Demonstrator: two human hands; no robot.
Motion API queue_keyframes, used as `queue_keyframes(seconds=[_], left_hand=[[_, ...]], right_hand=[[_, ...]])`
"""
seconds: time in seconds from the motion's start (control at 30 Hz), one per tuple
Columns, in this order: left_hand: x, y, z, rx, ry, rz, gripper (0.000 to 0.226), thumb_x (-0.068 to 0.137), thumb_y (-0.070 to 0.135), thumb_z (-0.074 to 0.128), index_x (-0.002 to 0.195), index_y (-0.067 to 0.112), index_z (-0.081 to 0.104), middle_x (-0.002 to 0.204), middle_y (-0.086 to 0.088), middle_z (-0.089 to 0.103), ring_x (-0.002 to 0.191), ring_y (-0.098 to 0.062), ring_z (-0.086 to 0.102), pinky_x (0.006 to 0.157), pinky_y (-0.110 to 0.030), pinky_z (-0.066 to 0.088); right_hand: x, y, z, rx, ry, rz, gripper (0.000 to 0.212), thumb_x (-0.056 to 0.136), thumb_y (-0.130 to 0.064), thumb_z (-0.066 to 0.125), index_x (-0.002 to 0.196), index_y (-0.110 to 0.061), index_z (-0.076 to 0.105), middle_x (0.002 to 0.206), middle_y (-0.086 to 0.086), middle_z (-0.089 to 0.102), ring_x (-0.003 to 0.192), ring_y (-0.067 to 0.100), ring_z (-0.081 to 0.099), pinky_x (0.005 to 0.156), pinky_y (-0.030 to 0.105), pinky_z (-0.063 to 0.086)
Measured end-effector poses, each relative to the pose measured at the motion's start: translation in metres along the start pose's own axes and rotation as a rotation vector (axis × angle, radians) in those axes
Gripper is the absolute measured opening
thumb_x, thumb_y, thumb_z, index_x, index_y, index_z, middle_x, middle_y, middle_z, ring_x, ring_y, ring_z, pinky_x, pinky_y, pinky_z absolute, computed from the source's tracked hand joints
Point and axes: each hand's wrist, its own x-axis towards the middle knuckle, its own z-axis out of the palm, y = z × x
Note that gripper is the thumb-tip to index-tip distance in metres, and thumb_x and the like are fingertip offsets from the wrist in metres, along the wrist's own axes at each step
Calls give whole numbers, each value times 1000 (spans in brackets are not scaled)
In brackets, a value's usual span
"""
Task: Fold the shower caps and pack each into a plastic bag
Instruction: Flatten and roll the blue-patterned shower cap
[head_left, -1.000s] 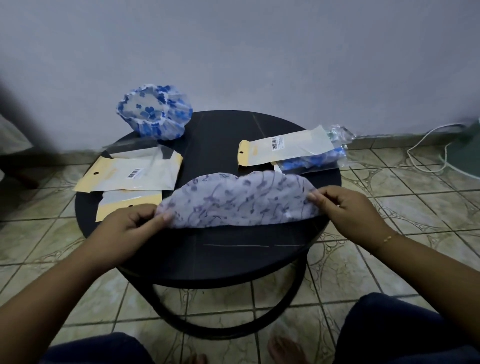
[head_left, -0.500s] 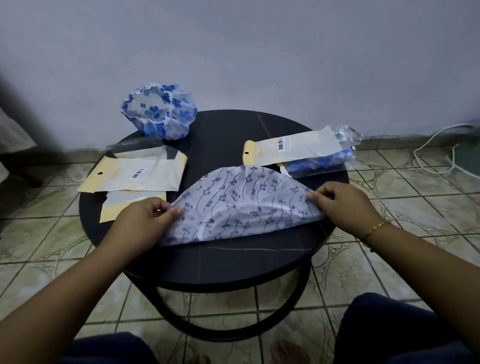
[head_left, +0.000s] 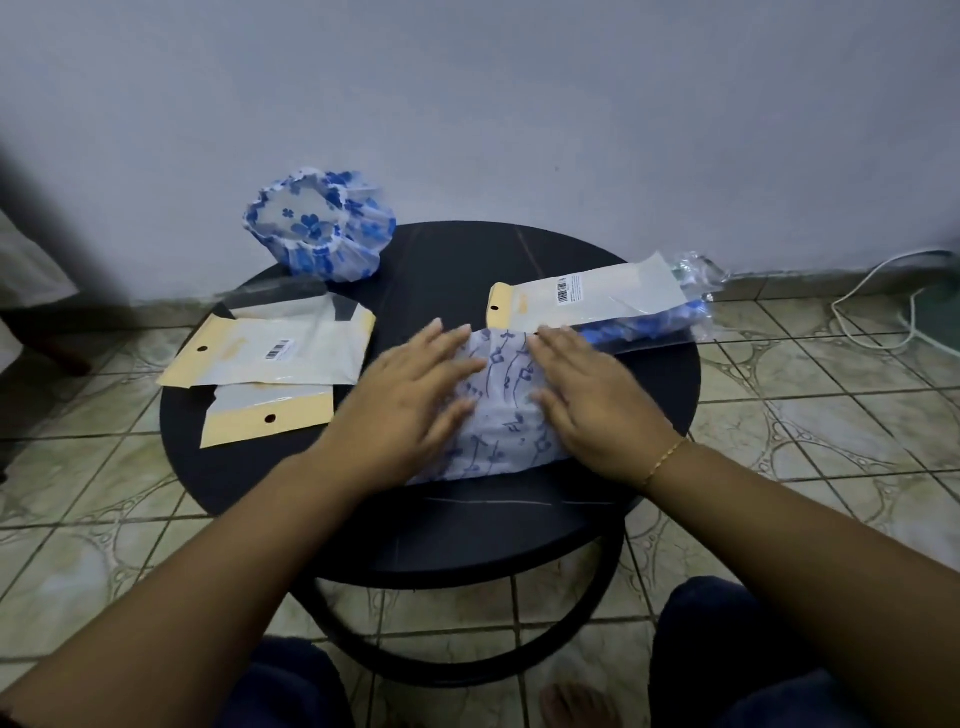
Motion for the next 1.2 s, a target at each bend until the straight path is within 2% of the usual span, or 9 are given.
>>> queue_keyframes(seconds=[0.1, 0.23, 0.37, 0.53, 0.67, 0.8, 0.9, 1.03, 1.2], left_hand=[[2, -6, 15, 29, -298, -55, 75, 76, 77, -3, 142, 42, -5, 150, 16, -14, 139, -5, -17, 117, -31, -2], [-3, -11, 23, -10, -458, -193, 94, 58, 88, -13, 140, 41, -16, 153, 14, -17, 139, -2, -16, 114, -29, -5], [-7, -8, 24, 31, -468, -252, 109, 55, 91, -10, 147, 34, -10, 156, 11, -14, 142, -5, -13, 113, -28, -4], [-7, -2, 22, 14, -473, -319, 107, 59, 88, 1, 149, 30, -5, 156, 12, -12, 143, -6, -11, 114, -29, -2], [-6, -2, 19, -91, -457, -383, 74, 87, 70, 10, 149, 31, 7, 157, 12, -2, 144, -6, -4, 117, -31, 1], [-18, -3, -5, -75, -409, -410, 69, 80, 47, 18, 146, 30, 30, 155, 10, 22, 141, -9, 19, 113, -34, 22], [-33, -6, -22, 34, -406, -423, 48, 93, 40, 37, 139, 32, 41, 144, 6, 38, 129, -15, 36, 105, -34, 34], [-53, -8, -39, 80, -408, -499, 43, 87, 54, 49, 127, 37, 52, 126, 6, 47, 115, -14, 47, 95, -32, 42], [-67, -6, -48, 153, -332, -495, 48, 71, 74, 53, 102, 37, 57, 109, 10, 44, 104, -10, 46, 85, -29, 43]], right_hand=[[0, 6, 8, -20, -219, 79, 62, 98, -50, 19, 149, -24, -6, 158, -5, -10, 144, 9, -11, 117, 33, -1], [-4, 14, 9, -15, -339, 182, 71, 92, -62, 12, 148, -24, -9, 157, -5, -13, 144, 8, -10, 117, 35, -3], [-8, 14, 9, -40, -350, 213, 75, 88, -67, 8, 149, -26, -8, 157, -7, -12, 144, 8, -10, 117, 37, -4], [-8, 12, 8, -46, -351, 241, 74, 88, -67, 7, 148, -26, -9, 157, -7, -12, 144, 9, -11, 118, 40, -5], [-12, 14, 9, -21, -289, 178, 64, 94, -57, 10, 149, -27, -5, 158, -6, -9, 144, 9, -10, 116, 39, -8], [-17, 11, 2, 13, -125, 48, 54, 98, -46, 25, 148, -27, 17, 158, -4, 4, 145, 10, -4, 115, 34, -7], [-14, -1, -2, -77, 61, 46, 44, 94, -39, 46, 135, -26, 46, 147, -1, 36, 138, 19, 24, 111, 36, 13], [-4, -30, 0, -148, 83, 129, 39, 94, -46, 38, 126, -29, 54, 122, -3, 51, 116, 18, 42, 92, 37, 26], [22, -62, 15, 45, -66, 156, 59, 91, -62, 26, 137, -27, 40, 138, -4, 47, 129, 16, 39, 103, 43, 19]])
